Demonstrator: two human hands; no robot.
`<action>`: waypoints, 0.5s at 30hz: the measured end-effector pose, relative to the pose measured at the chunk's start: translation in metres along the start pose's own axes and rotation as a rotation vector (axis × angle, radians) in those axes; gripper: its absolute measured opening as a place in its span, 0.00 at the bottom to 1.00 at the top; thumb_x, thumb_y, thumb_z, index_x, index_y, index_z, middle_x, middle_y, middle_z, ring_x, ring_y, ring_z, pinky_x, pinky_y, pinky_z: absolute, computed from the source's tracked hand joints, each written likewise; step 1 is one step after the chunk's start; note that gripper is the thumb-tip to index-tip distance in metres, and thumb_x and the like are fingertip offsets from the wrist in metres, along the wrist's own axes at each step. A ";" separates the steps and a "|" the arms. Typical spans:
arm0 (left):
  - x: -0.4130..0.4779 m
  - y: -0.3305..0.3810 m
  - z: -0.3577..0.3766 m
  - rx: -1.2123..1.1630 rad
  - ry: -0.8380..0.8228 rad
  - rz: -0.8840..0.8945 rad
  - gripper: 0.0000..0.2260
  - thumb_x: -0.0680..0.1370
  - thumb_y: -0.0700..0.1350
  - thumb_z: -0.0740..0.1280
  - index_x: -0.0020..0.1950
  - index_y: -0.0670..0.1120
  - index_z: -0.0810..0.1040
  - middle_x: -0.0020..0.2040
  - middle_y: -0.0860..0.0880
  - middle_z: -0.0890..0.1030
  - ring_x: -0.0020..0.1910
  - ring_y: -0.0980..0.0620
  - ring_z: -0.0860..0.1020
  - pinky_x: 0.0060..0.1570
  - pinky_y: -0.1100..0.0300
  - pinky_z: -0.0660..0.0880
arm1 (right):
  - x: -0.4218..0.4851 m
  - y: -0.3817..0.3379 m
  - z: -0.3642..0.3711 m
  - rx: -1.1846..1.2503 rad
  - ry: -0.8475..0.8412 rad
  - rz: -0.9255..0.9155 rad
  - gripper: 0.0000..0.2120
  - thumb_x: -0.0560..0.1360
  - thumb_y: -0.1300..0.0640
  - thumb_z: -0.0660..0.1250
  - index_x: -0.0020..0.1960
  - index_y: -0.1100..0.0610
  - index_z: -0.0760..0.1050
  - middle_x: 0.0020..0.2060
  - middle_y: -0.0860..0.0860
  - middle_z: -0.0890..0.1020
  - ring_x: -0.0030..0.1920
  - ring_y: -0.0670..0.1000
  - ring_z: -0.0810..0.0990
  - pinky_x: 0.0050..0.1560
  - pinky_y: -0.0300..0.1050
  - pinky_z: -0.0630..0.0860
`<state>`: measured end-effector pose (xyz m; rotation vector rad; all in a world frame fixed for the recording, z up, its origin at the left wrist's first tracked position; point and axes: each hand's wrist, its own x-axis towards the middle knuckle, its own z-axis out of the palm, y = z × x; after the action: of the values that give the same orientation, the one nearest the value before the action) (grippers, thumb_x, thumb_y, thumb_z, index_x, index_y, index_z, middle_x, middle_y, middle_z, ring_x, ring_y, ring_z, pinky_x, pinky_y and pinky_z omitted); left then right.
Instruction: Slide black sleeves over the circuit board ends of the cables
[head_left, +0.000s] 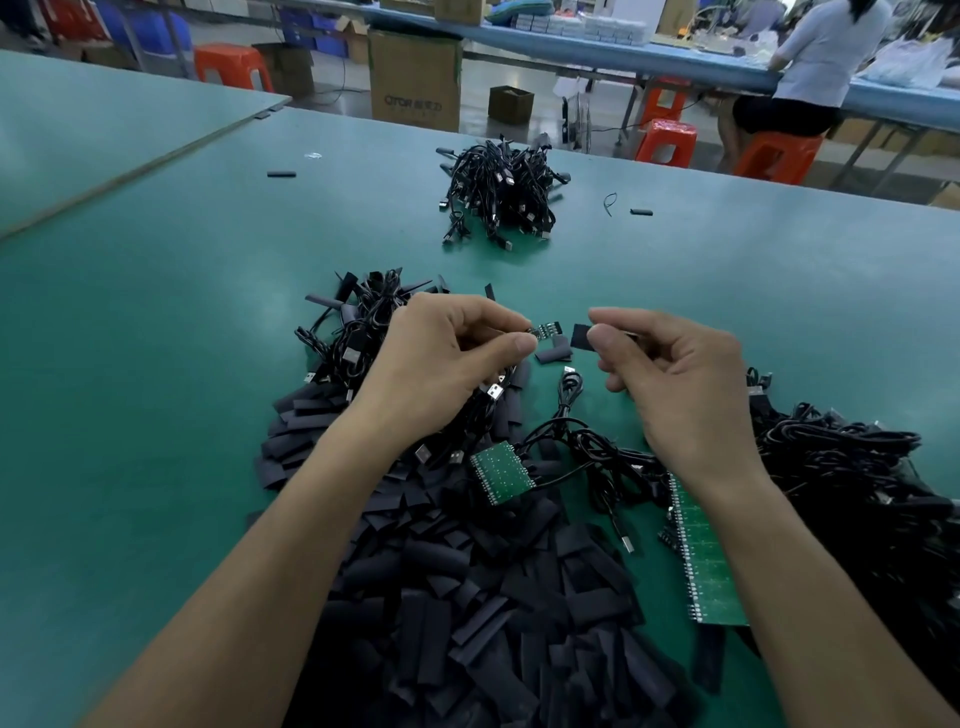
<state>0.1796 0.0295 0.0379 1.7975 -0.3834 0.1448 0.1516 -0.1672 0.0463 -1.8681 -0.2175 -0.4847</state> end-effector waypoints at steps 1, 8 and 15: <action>0.000 0.000 0.000 -0.005 -0.002 -0.004 0.03 0.75 0.43 0.75 0.48 0.50 0.85 0.37 0.53 0.85 0.32 0.61 0.80 0.34 0.70 0.74 | 0.000 0.000 0.001 0.006 -0.002 -0.006 0.08 0.76 0.57 0.72 0.48 0.44 0.81 0.32 0.36 0.83 0.31 0.40 0.80 0.37 0.30 0.75; 0.000 -0.001 0.001 -0.002 -0.016 -0.010 0.04 0.75 0.43 0.76 0.47 0.51 0.85 0.36 0.54 0.85 0.33 0.61 0.80 0.36 0.67 0.75 | 0.000 0.004 0.002 0.001 -0.025 0.042 0.12 0.66 0.51 0.79 0.47 0.42 0.82 0.39 0.41 0.86 0.38 0.42 0.84 0.45 0.34 0.79; -0.001 -0.001 0.001 -0.009 -0.022 0.002 0.05 0.75 0.42 0.75 0.46 0.52 0.84 0.38 0.54 0.86 0.36 0.59 0.83 0.37 0.68 0.77 | 0.000 0.005 0.006 0.051 -0.002 0.012 0.08 0.72 0.60 0.76 0.48 0.49 0.82 0.35 0.44 0.86 0.35 0.44 0.85 0.39 0.32 0.76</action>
<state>0.1792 0.0288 0.0370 1.7914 -0.4012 0.1245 0.1548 -0.1631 0.0402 -1.8187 -0.2179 -0.4653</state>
